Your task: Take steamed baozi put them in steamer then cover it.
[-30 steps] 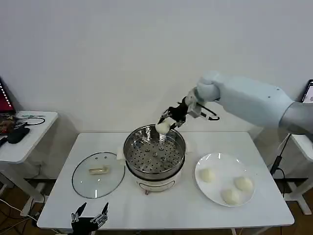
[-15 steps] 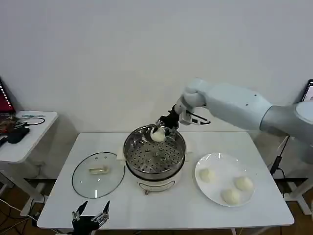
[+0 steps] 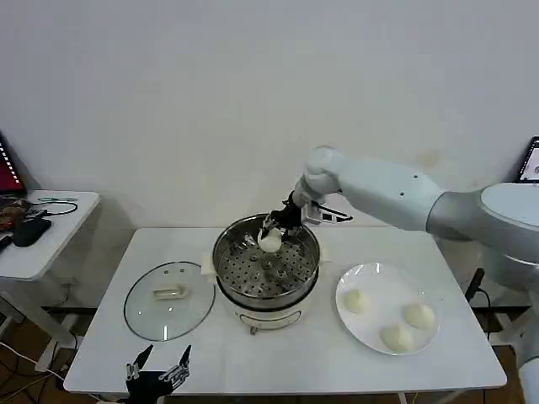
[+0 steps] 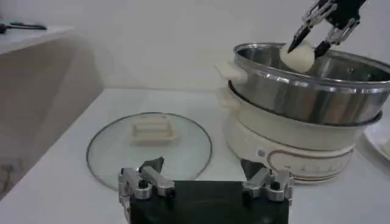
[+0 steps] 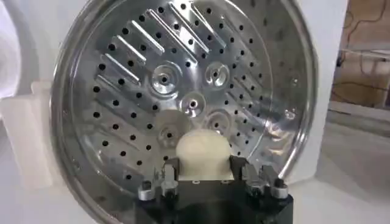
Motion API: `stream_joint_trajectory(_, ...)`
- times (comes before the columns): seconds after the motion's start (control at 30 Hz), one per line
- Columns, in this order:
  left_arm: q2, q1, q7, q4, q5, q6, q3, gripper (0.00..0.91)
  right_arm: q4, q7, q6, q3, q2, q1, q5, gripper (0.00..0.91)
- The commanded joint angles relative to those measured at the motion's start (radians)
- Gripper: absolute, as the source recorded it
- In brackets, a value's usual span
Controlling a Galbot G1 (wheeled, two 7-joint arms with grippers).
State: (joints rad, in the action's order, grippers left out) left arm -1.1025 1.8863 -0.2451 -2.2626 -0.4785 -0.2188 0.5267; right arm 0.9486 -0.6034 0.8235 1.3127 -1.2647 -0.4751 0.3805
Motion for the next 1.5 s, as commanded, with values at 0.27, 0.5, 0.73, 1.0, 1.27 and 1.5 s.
stream_joint_trajectory(0.27,0.001,-0.002,0.002,-0.008,0.0,-0.002,-0.003,0.907,-0.033,0.007,0.005,-0.007,-0.02,0.03,0.035,0.564)
stream_joint_trajectory(0.5,0.002,-0.002,0.002,-0.008,0.0,-0.002,-0.004,0.907,-0.032,0.006,0.005,-0.004,-0.024,0.039,0.036,0.907)
stream_joint_trajectory(0.73,0.001,-0.002,0.002,-0.007,0.0,-0.002,-0.006,0.907,-0.033,0.005,0.005,0.0,-0.017,0.029,0.039,0.907)
stream_joint_trajectory(1.0,-0.004,0.0,0.002,-0.008,0.002,-0.002,-0.015,0.907,-0.001,0.015,0.004,-0.007,0.004,0.01,0.029,0.907)
stream_joint_trajectory(1.27,-0.006,0.003,0.001,-0.015,0.004,-0.002,-0.014,0.907,0.069,0.022,-0.001,0.012,0.059,-0.057,-0.036,0.907)
stream_joint_trajectory(1.5,-0.008,0.008,0.0,-0.012,0.005,-0.002,-0.013,0.907,0.15,-0.001,-0.135,0.106,0.129,-0.157,-0.23,0.907)
